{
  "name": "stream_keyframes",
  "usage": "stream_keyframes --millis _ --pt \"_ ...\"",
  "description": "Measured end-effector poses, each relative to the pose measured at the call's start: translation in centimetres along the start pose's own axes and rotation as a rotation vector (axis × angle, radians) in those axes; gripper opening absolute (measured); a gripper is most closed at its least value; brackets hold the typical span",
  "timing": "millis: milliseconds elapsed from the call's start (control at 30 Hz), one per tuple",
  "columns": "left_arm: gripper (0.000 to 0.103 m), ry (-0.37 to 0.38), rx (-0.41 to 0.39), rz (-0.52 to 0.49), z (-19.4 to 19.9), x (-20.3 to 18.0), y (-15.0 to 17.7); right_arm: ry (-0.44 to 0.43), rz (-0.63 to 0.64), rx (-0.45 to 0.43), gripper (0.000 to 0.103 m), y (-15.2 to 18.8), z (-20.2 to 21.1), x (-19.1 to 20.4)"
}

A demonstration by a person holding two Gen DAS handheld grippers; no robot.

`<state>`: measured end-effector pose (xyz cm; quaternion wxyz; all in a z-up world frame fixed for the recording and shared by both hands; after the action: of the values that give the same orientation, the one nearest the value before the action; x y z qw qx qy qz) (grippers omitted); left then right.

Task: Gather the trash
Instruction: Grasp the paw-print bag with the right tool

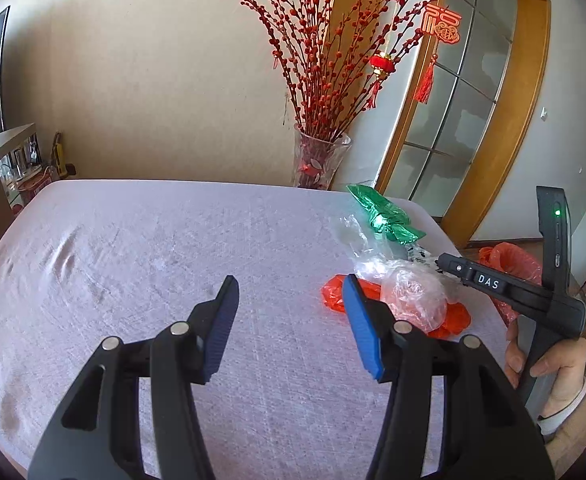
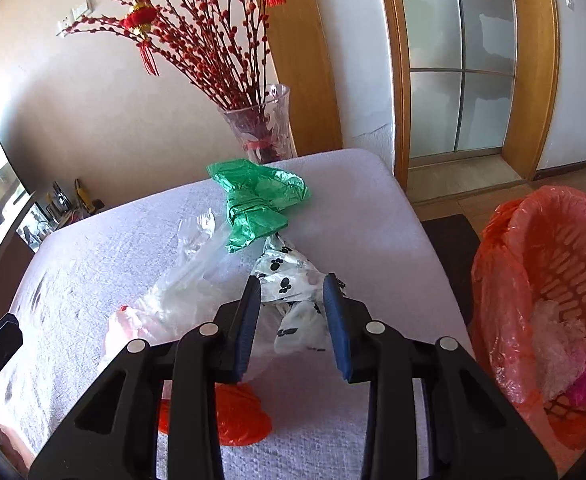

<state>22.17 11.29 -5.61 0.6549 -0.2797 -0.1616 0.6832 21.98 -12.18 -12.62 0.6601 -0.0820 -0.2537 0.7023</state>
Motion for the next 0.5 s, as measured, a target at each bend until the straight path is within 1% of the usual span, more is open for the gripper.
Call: stream_keyframes --millis 167,200,267,400,500 --pt "0.054 0.008 0.010 0.001 -0.5 0.0 0.1 0.017 0.022 0.024 0.032 0.6 -0.7 -0.2" --pt "0.054 0.010 0.012 0.001 -0.6 -0.1 0.1 0.022 0.024 0.026 0.029 0.6 -0.8 -0.2" --pt "0.054 0.016 0.016 -0.001 -0.9 -0.2 0.1 0.031 0.024 0.032 0.027 0.6 -0.9 -0.4" --pt "0.054 0.025 0.025 -0.010 -1.1 -0.8 0.2 0.033 0.027 0.045 0.015 0.7 -1.1 -0.6" --pt "0.054 0.030 0.027 -0.018 -1.1 -1.3 0.3 0.040 0.041 0.047 0.010 0.9 -1.0 -0.6"
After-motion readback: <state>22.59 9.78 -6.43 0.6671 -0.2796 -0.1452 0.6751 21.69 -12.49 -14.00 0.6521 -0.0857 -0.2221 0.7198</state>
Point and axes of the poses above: each gripper's, at about its wrist camera, not at the fingertips, and z roughly against the way its jaws point, x to its left, y to its underside, the point moved 4 cm from there along -z, roughly the way its jaws point, and after that the axes turned 15 degrees about x, right-handed, at the moved point
